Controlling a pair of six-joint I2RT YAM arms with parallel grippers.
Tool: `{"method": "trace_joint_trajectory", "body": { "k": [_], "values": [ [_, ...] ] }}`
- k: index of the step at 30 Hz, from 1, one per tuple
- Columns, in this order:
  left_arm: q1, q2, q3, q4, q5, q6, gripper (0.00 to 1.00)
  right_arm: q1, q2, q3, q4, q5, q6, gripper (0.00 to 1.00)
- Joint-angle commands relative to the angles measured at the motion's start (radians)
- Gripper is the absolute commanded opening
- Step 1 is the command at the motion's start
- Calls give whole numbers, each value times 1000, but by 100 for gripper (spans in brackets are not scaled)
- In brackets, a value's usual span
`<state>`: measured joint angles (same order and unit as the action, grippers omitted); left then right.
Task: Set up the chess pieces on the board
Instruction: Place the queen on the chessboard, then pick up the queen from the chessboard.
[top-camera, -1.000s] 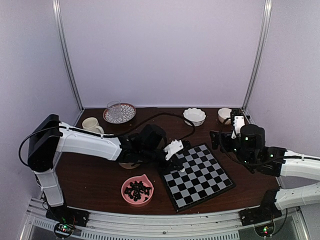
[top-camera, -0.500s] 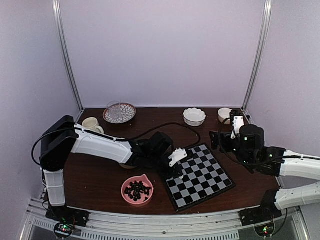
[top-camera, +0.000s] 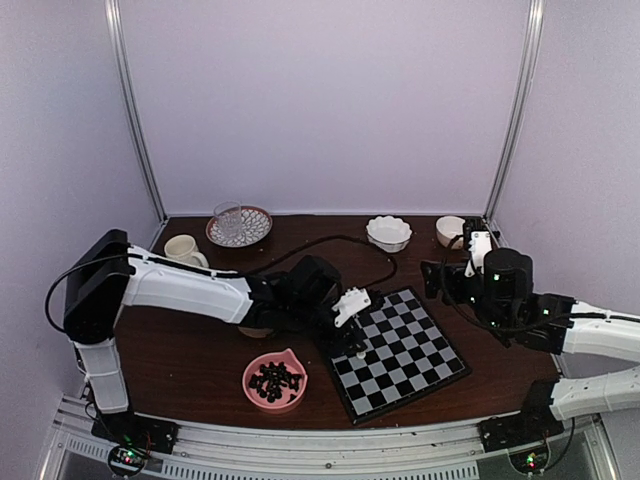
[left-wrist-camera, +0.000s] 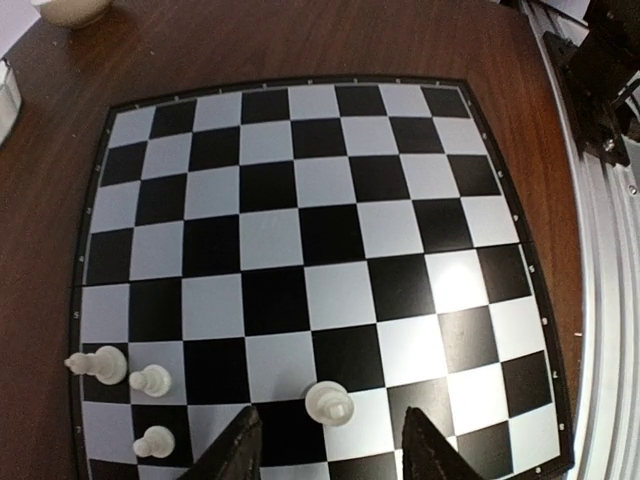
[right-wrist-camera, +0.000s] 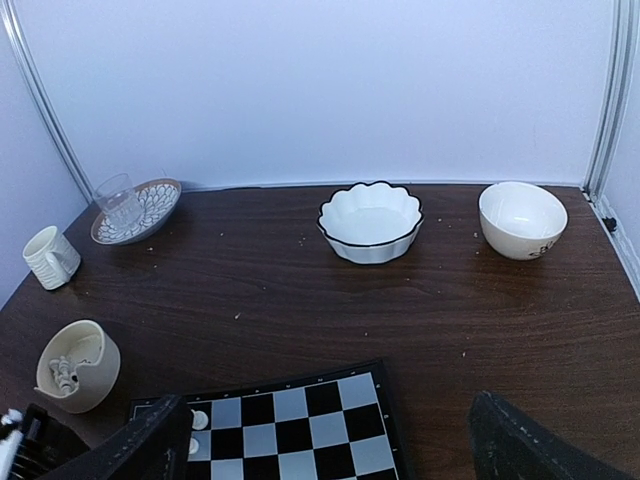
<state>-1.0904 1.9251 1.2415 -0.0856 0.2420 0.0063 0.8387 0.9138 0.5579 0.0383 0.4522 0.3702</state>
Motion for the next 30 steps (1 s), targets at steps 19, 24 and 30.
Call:
{"method": "trace_joint_trajectory", "body": {
  "k": [19,24,30],
  "values": [
    [262,-526,-431,128,-345,-219,54,76,335,415,-585,-419,31,75],
    [264,-583,-474,122,-432,-247,67,120,428,469,-626,-411,19,67],
    [264,-644,-512,115,-522,-273,84,156,540,531,-672,-448,15,61]
  ]
}}
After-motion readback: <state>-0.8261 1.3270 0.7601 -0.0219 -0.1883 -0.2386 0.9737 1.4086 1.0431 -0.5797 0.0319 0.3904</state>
